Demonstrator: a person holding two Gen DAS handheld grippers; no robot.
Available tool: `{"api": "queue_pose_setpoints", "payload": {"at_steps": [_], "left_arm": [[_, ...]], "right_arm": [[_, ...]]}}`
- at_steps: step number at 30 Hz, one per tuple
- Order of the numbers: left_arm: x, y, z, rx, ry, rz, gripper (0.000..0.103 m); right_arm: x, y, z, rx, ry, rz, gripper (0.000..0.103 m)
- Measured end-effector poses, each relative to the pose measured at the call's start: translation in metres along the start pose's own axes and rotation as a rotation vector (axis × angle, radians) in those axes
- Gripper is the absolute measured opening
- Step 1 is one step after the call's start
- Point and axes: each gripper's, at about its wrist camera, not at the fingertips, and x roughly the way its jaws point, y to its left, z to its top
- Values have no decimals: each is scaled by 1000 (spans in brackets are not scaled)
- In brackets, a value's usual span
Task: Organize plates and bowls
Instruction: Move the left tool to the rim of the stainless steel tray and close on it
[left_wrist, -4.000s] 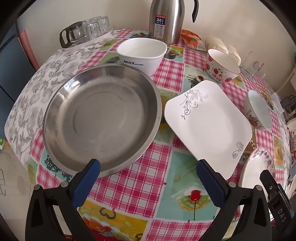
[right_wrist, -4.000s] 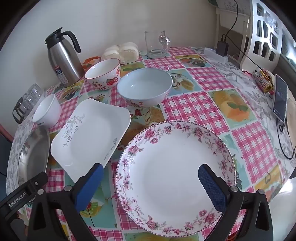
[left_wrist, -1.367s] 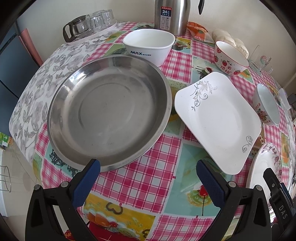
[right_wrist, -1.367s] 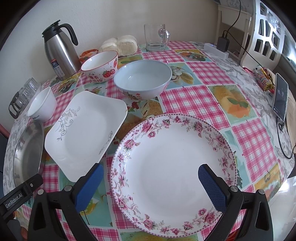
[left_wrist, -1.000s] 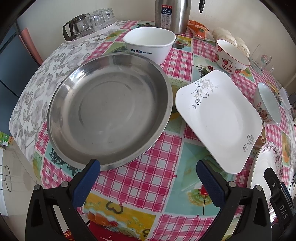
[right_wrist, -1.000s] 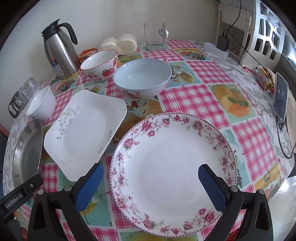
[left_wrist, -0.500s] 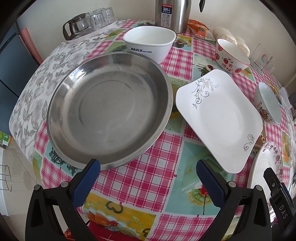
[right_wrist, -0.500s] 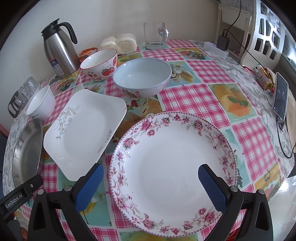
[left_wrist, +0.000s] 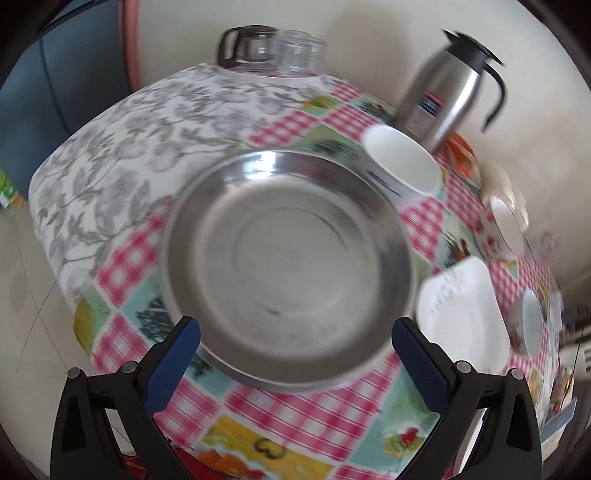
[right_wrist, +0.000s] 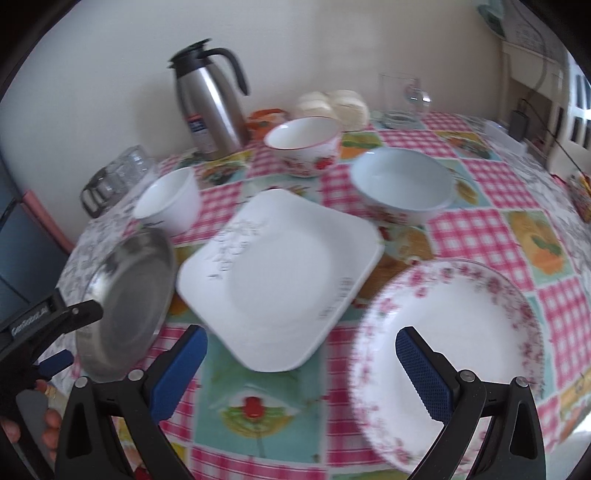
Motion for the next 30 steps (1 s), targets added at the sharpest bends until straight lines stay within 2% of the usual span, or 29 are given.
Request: {"api": "queue_pose_setpoints", "payload": {"at_steps": [5, 8, 12, 18, 21, 24, 30], "left_arm": [[7, 25, 13, -80, 19, -2, 103], [10, 37, 20, -106, 0, 4, 103], [12, 56, 30, -146, -57, 3, 103], [12, 76, 40, -183, -155, 5, 103], [19, 81, 44, -168, -134, 16, 103], [29, 90, 44, -208, -83, -4, 103], [40, 107, 43, -281, -36, -8, 103]], "right_arm": [[6, 38, -7, -76, -1, 69, 103], [12, 57, -11, -102, 13, 107, 103], [21, 76, -14, -107, 35, 157, 103], [39, 95, -17, -94, 69, 180, 103], [47, 99, -18, -75, 89, 192, 103], [52, 103, -19, -58, 100, 203, 99], [63, 110, -18, -44, 120, 230, 84]]}}
